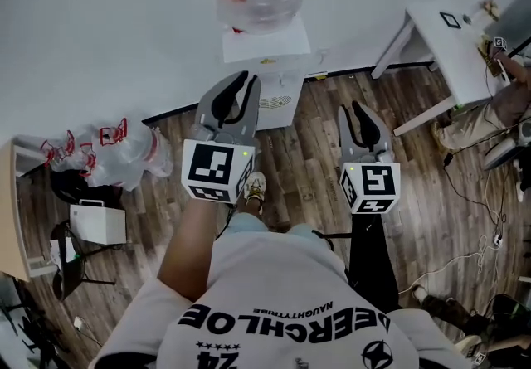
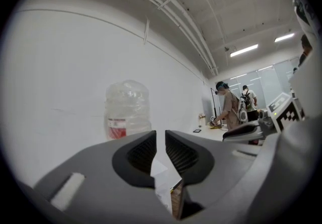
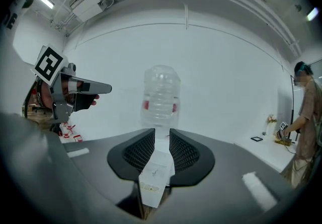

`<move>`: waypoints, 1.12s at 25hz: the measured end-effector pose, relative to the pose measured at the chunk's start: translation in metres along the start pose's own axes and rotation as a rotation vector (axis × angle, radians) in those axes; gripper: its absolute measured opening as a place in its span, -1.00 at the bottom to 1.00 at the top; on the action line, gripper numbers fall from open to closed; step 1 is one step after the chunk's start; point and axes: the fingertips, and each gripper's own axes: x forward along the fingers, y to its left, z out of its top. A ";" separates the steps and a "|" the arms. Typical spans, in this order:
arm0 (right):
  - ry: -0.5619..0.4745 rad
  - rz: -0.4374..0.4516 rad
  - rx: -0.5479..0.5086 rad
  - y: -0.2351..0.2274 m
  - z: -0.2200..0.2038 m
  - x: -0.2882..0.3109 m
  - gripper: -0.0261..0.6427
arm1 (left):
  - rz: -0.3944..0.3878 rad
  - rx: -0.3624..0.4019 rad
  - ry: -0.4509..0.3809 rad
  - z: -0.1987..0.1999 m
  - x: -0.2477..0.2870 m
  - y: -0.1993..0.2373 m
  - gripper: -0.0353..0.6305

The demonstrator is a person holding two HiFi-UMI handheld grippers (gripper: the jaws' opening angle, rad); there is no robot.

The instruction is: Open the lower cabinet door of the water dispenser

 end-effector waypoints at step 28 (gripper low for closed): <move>0.057 -0.072 0.028 -0.025 0.003 0.197 -0.71 | -0.302 -0.025 0.072 -0.044 0.198 0.083 -0.72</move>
